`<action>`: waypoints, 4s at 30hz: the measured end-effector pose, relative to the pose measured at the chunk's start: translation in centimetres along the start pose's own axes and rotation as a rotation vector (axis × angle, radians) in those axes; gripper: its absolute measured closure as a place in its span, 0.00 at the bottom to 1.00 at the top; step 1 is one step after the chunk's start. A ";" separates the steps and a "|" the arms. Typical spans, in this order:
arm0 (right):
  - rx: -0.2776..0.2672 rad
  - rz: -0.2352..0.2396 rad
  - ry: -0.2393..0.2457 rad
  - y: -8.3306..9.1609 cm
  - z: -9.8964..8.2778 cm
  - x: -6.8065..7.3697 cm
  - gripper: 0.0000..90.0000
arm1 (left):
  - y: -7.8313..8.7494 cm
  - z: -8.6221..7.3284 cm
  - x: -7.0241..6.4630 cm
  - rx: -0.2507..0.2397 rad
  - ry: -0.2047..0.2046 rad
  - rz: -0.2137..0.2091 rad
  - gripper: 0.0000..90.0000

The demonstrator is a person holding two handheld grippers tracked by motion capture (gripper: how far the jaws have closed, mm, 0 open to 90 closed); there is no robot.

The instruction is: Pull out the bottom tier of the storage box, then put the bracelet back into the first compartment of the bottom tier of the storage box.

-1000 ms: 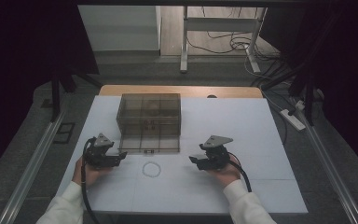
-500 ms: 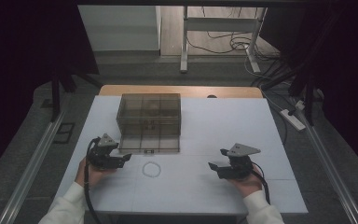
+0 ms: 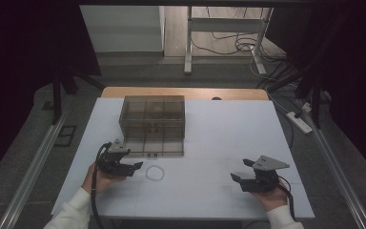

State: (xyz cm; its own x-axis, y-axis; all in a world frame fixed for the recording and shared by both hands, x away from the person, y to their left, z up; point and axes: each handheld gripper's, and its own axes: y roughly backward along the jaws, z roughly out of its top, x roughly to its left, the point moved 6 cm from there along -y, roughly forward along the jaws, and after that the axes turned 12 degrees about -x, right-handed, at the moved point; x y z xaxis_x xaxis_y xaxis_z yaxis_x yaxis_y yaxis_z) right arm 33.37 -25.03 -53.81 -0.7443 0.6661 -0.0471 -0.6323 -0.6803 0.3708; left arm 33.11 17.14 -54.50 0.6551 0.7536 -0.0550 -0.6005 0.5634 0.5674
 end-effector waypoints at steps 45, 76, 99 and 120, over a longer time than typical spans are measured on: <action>0.021 -0.015 0.011 -0.6 -0.4 -0.3 0.27 | -3.8 0.3 -3.1 0.204 -0.076 -0.105 0.36; 0.028 -0.028 0.009 -0.7 -0.4 -0.3 0.27 | -5.4 0.2 -4.0 0.291 -0.166 -0.109 0.95; 0.031 -0.034 0.020 -0.7 -0.5 -0.4 0.27 | -2.5 2.2 -2.5 0.074 -0.062 -0.117 0.96; 0.031 -0.030 0.011 -0.6 -0.5 -0.6 0.27 | -0.9 3.5 -2.6 -0.026 -0.030 -0.125 0.96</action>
State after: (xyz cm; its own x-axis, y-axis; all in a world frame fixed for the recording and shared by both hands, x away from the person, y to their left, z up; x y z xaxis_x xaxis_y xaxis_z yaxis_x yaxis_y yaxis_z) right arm 34.07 -25.13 -54.51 -0.7275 0.6827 -0.0684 -0.6476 -0.6502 0.3972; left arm 33.59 13.48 -52.01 0.7388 0.6665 -0.0995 -0.5246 0.6615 0.5358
